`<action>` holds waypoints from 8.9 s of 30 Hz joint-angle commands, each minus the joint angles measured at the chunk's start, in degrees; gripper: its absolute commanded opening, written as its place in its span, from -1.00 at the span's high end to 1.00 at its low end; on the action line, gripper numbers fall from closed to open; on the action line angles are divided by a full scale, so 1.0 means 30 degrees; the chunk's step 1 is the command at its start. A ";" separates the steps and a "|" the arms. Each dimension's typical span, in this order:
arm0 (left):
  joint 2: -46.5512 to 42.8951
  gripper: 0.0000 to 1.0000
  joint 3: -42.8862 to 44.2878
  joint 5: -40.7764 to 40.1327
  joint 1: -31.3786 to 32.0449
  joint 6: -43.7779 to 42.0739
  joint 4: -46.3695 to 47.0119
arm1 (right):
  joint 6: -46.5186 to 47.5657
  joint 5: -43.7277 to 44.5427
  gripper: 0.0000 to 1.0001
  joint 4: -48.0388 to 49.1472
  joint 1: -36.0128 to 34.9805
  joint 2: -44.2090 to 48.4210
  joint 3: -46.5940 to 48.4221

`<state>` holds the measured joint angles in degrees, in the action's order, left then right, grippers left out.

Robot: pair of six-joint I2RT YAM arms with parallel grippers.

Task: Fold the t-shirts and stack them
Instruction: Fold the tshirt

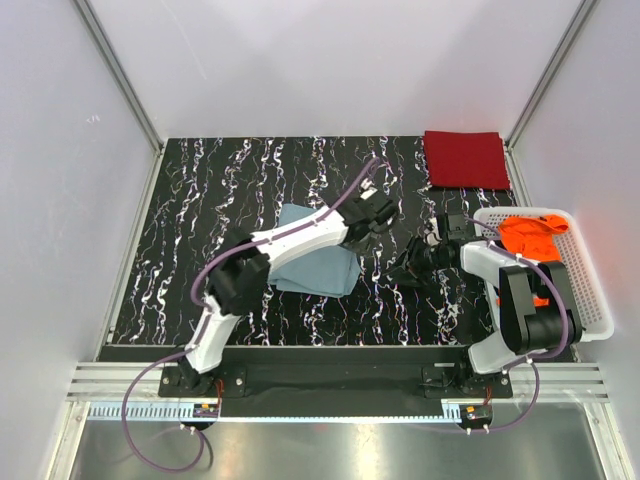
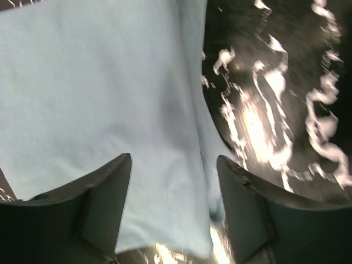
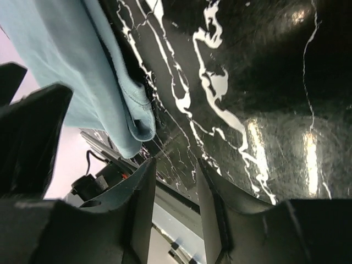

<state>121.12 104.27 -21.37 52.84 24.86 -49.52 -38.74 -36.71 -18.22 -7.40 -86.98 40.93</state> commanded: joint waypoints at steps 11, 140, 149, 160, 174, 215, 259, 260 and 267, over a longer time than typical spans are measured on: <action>0.3219 -0.06 0.3711 -0.4158 0.0609 0.0619 -0.2127 | -0.0503 -0.2441 0.22 0.3376 0.0181 -0.1768 0.0186; -1.1395 0.11 -2.0255 1.7607 -0.9967 -0.0758 1.1059 | 0.1723 -0.1708 0.46 -0.1457 -0.4624 -0.4820 0.4786; -1.3074 -0.10 -1.7619 1.8692 -0.9967 -0.0699 0.8947 | 0.0024 -0.2061 0.31 -0.1574 -0.4624 -0.3904 0.6949; -1.0523 0.03 -1.9607 1.8899 -0.9996 -0.1402 1.0792 | 0.0051 -0.2209 0.44 -0.1369 -0.4390 -0.9208 1.1319; -1.3676 -0.14 -1.9350 1.9282 -1.0289 0.0295 0.9711 | 0.2017 -0.1152 0.30 -0.2305 -0.2192 -0.8421 1.0145; -1.1425 0.48 -2.4967 1.8225 -1.4684 0.2958 1.3135 | -0.3344 0.1189 0.06 -0.0695 -0.7495 0.4179 -0.2010; -1.6294 -0.26 -1.6212 1.8226 -0.9820 0.3021 0.7892 | 0.1038 0.2978 0.48 -0.0365 -0.3042 -0.8061 0.9696; -1.6117 -0.26 -1.6211 1.8225 -0.9791 0.2963 0.8008 | 0.1513 0.3094 0.37 -0.1214 -0.2984 -0.8560 1.0693; -1.3805 -0.25 -1.6738 1.9659 -0.9791 0.3574 1.1403 | 0.2953 0.3570 -0.13 -0.5908 -0.2807 -0.7866 1.3227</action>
<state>77.56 53.54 33.65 23.46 35.42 -23.16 -33.76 -26.04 -27.24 -16.05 -114.50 80.05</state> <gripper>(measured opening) 0.627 0.557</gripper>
